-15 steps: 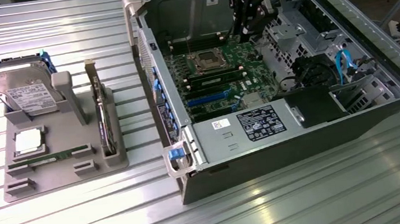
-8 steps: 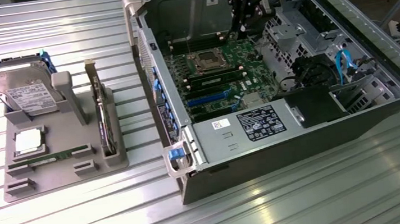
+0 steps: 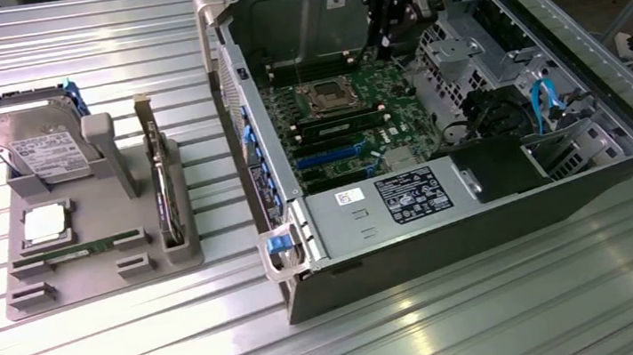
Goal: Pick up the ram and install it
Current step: 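Press down the ram until it locks into place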
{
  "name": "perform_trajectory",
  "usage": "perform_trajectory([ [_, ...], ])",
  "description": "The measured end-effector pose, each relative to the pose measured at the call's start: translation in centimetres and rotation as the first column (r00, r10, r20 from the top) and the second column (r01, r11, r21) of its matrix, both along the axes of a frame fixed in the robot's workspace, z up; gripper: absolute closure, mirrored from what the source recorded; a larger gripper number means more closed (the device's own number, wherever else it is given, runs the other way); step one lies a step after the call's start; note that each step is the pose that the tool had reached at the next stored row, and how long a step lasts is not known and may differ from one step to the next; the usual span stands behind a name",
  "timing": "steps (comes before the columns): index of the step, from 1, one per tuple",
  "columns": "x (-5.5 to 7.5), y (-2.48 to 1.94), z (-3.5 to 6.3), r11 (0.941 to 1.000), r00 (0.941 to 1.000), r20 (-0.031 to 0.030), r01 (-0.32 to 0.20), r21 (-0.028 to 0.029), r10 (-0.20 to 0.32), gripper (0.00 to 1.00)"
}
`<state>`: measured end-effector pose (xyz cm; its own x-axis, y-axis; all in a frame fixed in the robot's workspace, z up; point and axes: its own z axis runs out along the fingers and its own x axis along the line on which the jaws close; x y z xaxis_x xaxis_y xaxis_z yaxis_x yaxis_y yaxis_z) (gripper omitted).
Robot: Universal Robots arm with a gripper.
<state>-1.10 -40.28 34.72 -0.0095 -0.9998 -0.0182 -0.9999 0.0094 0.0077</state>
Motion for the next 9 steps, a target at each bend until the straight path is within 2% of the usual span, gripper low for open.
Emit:
perform_trajectory([
  [4,0.0,0.0,0.77,1.0,1.0,0.0,0.0,0.0,0.0,0.68],
  [9,0.0,0.0,0.87,1.0,1.0,0.0,0.0,0.0,0.0,0.68],
])
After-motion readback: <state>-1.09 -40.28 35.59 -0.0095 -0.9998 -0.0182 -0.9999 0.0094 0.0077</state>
